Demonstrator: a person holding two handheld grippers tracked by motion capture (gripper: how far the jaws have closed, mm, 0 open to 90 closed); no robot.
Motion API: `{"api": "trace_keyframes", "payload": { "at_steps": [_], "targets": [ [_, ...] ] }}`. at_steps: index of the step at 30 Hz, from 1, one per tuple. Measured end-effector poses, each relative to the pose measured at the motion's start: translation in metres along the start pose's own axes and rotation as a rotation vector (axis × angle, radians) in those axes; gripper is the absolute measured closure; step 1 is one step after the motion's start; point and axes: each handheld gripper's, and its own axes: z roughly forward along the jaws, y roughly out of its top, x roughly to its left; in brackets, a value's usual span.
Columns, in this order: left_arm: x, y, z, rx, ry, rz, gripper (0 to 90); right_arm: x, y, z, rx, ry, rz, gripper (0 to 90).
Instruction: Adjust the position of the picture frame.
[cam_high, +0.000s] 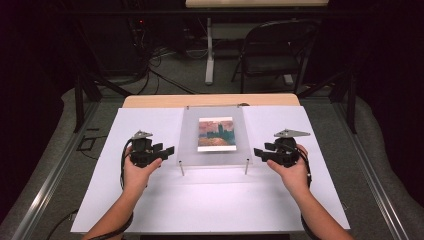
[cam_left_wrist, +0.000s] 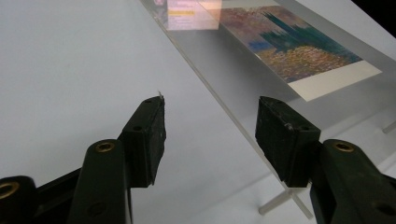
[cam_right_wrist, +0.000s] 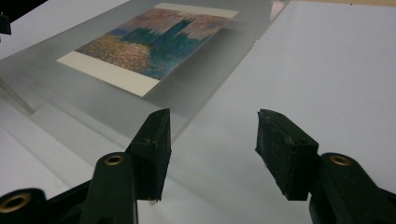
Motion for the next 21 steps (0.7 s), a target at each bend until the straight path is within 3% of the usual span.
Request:
{"api": "trace_keyframes", "payload": {
  "at_steps": [16,21],
  "targets": [
    [-0.006,0.044,0.021,-0.008,-0.030,0.015,41.0,-0.005,0.040,0.021,0.007,-0.013,-0.053,46.2],
    [-0.005,0.056,0.029,0.013,-0.007,-0.017,39.6,-0.009,0.055,0.030,0.021,-0.004,-0.043,46.0]
  ]
}}
